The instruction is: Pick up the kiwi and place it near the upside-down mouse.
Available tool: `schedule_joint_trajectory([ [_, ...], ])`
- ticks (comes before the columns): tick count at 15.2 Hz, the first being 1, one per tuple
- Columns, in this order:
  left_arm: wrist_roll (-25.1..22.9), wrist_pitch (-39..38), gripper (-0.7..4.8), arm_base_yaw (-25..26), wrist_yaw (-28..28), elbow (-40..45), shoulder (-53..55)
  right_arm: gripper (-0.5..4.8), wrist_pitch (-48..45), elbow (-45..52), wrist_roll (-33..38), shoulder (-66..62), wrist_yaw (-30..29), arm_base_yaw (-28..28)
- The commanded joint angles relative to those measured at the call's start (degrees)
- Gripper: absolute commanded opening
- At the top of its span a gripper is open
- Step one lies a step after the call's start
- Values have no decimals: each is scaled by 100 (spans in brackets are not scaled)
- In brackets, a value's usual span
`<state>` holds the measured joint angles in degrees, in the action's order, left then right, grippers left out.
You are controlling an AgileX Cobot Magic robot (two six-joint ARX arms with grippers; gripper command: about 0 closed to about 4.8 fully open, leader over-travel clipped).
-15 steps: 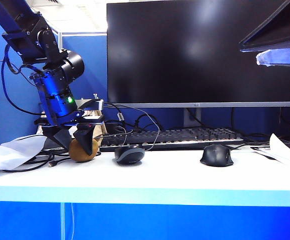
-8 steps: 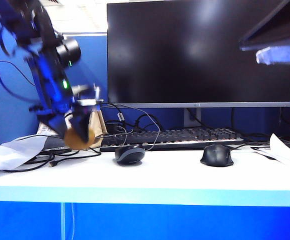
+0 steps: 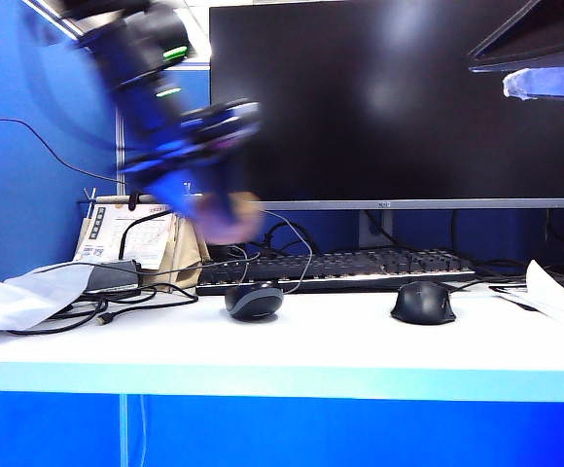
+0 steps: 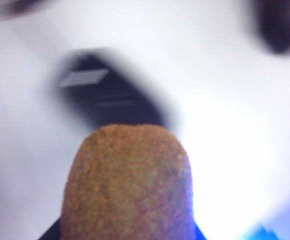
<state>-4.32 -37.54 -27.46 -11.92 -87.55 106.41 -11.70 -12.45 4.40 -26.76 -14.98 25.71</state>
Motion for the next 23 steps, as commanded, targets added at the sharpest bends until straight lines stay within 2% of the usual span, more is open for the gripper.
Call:
schedule_joint_trajectory([
  [1, -280, -378, -5, -732, 437, 46, -39, 275, -87, -26, -20, -9, 2, 4],
  [5, -393, -656, -5, -782, 573, 522, -271, 275, -31, -26, -17, -4, -15, 4],
  [6, -636, -616, -5, -767, 1080, 791, -398, 275, -28, -26, -15, -2, -20, 7],
  [8, -1067, -557, -5, -715, 1233, 839, -407, 275, -26, -26, -17, -2, -17, 9],
  [12, -855, 131, -5, -702, 1043, 839, -385, 275, -33, -26, -17, -2, -31, 9],
  [23, -765, 378, -5, -699, 787, 844, 374, 275, -9, -26, -17, -9, -15, 9],
])
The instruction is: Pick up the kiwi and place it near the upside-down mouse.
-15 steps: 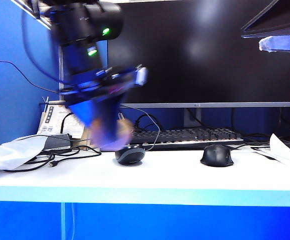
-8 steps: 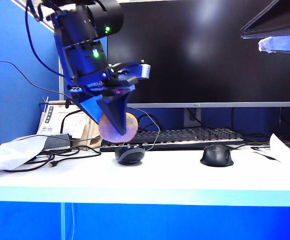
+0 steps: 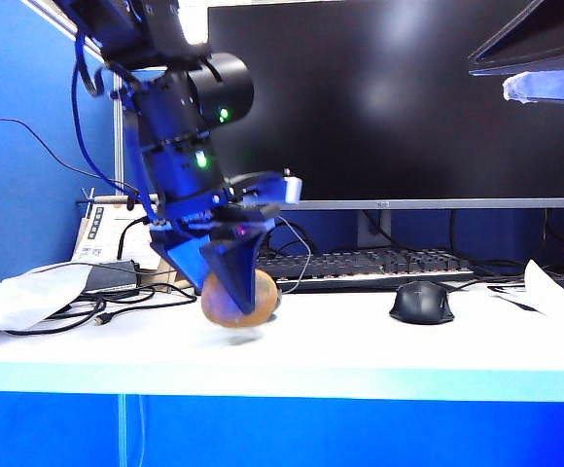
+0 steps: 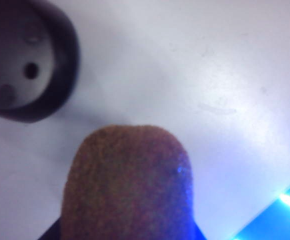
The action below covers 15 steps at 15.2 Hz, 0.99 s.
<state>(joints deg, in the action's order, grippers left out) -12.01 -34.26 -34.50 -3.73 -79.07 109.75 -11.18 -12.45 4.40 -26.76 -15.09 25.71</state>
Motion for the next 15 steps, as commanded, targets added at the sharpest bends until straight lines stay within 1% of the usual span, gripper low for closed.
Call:
schedule_joint_trajectory([
  [1, 4, 52, -5, 4, -26, -4, 44, 275, -59, -26, -17, -9, -4, 9],
  [8, -4, 52, -5, 15, 157, -2, 46, 275, -57, -26, -17, -11, -4, 9],
  [10, -129, 15, -2, 13, 151, -2, 46, 275, -55, -26, -17, -11, -7, 9],
  [12, -127, -37, 95, 13, 157, -2, 46, 275, -55, -26, -17, -11, -4, 9],
  [14, -127, -35, 100, 15, 160, -2, 46, 275, -55, -26, -17, -11, -7, 9],
  [15, -122, -35, 134, 13, 160, -2, 46, 275, -55, -26, -17, -11, -7, 9],
])
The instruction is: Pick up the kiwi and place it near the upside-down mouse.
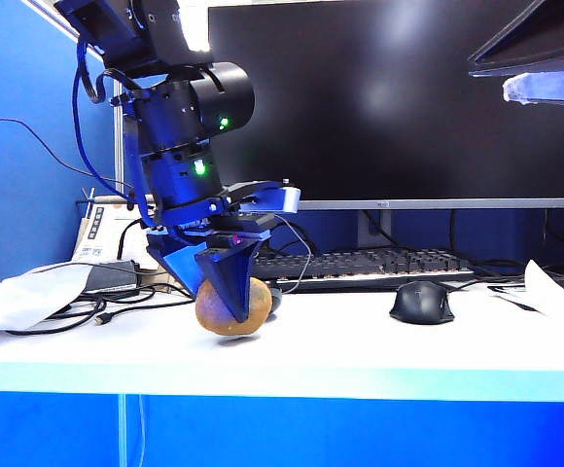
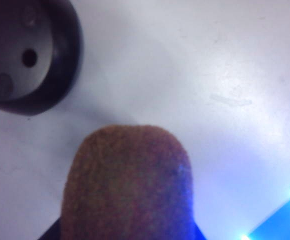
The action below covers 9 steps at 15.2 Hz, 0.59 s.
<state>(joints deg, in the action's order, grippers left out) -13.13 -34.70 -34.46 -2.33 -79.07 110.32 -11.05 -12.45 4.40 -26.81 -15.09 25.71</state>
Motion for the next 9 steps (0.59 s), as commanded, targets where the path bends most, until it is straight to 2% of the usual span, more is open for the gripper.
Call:
schedule_joint_trajectory([
  [1, 7, 11, 179, 9, 79, -2, -11, 275, -66, -26, -17, -7, -7, 9],
  [3, 2, 2, 295, 9, 367, -2, -11, 275, -11, -26, -15, -7, -7, 9],
  [8, 7, 9, 333, 7, 396, -2, -11, 275, 101, -26, -17, -9, -4, 11],
  [9, 4, 9, 345, 7, 568, -2, -13, 275, 101, -26, -15, -9, -7, 11],
])
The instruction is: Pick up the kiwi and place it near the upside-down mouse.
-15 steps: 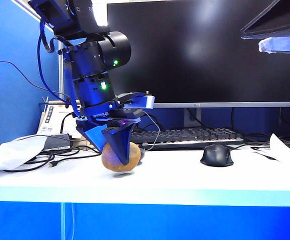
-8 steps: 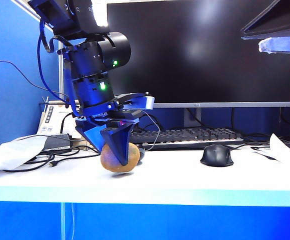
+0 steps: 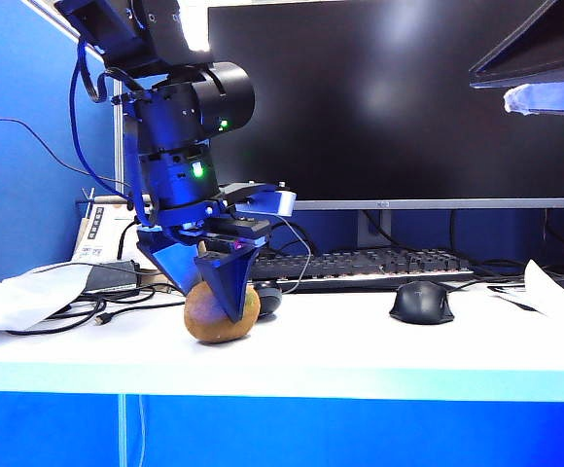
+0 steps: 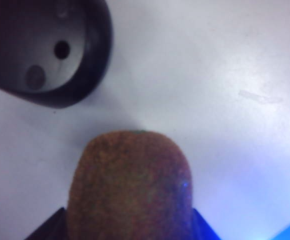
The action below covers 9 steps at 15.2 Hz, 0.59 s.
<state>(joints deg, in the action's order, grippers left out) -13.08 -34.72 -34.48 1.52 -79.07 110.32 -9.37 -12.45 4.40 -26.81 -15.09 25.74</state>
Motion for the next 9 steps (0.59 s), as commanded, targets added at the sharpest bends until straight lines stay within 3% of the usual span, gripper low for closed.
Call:
schedule_joint_trajectory([
  [1, 0, 7, 346, 9, 299, -4, -13, 275, -70, -26, -15, -9, -7, 9],
  [4, 0, 11, 365, 9, 481, -15, -17, 275, -74, -26, -15, -9, -7, 9],
  [5, 0, 24, 472, 9, 490, -17, -48, 275, -74, -26, -15, -9, -7, 9],
  [9, 2, 107, 479, 9, 494, -31, -203, 275, -76, -26, -17, -9, -4, 7],
])
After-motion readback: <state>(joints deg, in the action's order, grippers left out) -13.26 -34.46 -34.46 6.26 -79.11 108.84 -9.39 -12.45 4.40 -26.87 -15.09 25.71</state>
